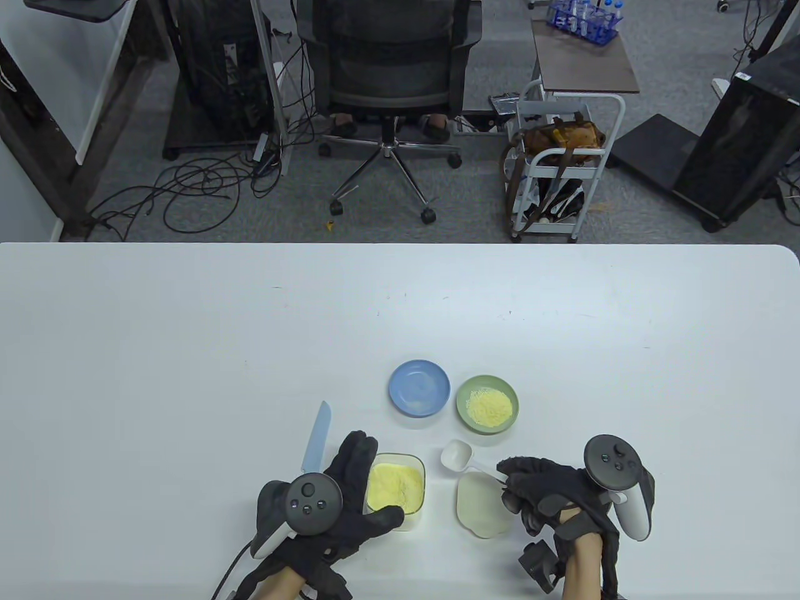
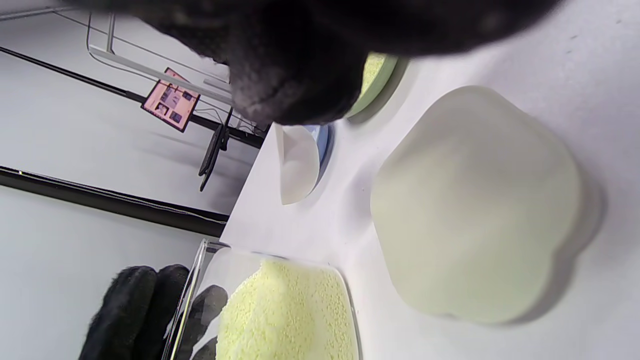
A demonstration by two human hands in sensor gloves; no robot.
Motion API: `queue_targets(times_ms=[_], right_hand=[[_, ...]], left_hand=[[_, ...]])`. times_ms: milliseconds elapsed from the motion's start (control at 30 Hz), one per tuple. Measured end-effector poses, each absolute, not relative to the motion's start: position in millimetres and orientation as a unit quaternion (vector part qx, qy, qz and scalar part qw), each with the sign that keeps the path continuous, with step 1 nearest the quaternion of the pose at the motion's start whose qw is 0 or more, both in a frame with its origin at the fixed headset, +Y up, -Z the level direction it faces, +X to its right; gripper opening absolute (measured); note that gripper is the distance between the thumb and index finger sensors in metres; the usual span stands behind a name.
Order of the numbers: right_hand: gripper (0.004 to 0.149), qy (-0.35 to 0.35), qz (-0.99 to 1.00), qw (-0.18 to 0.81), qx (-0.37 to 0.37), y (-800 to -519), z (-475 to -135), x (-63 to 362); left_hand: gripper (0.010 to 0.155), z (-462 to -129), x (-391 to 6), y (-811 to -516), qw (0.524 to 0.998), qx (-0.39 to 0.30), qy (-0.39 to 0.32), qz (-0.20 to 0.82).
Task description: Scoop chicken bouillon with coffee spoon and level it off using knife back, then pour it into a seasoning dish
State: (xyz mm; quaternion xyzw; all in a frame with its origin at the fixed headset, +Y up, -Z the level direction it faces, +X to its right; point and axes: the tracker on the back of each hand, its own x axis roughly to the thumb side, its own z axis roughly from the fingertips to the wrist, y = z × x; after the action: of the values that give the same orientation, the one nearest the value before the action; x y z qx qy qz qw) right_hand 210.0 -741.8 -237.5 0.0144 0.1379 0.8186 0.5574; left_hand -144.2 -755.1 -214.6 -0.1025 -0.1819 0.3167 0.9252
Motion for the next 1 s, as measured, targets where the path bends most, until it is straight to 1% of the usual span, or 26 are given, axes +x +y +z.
queue_targets(times_ms=[67,133,233,300,400,567,733,867,1000], right_hand=[[0.041,0.110,0.816,0.567,0.025,-738.5,-237.1,210.1],[0.041,0.080,0.803,0.587,0.059,-734.2,-237.3,206.0],[0.041,0.079,0.776,0.615,0.120,-728.0,-237.7,193.3],[0.041,0.085,0.775,0.609,0.143,-725.1,-237.7,184.6],[0.041,0.086,0.798,0.571,0.170,-721.1,-237.8,170.4],[0.040,0.085,0.839,0.502,0.194,-718.6,-237.8,150.7],[0.038,0.043,0.889,0.404,0.212,-714.2,-236.5,134.0],[0.038,0.022,0.901,0.374,0.218,-711.4,-234.9,120.3],[0.039,0.034,0.925,0.310,0.215,-700.8,-232.5,106.8]], left_hand=[[0.106,-216.5,-144.8,-758.0,0.927,-0.107,-0.178,0.313],[0.104,-217.9,-145.5,-761.0,0.930,-0.110,-0.180,0.303],[0.103,-219.3,-145.9,-762.9,0.930,-0.117,-0.178,0.299],[0.103,-219.7,-145.4,-763.5,0.928,-0.125,-0.179,0.302],[0.104,-220.7,-145.6,-765.7,0.925,-0.135,-0.180,0.305],[0.104,-220.9,-145.9,-765.6,0.927,-0.134,-0.179,0.301],[0.104,-221.2,-145.9,-765.9,0.926,-0.137,-0.179,0.303],[0.104,-221.3,-145.7,-765.8,0.925,-0.140,-0.179,0.305],[0.104,-221.2,-145.4,-766.1,0.923,-0.144,-0.180,0.308]])
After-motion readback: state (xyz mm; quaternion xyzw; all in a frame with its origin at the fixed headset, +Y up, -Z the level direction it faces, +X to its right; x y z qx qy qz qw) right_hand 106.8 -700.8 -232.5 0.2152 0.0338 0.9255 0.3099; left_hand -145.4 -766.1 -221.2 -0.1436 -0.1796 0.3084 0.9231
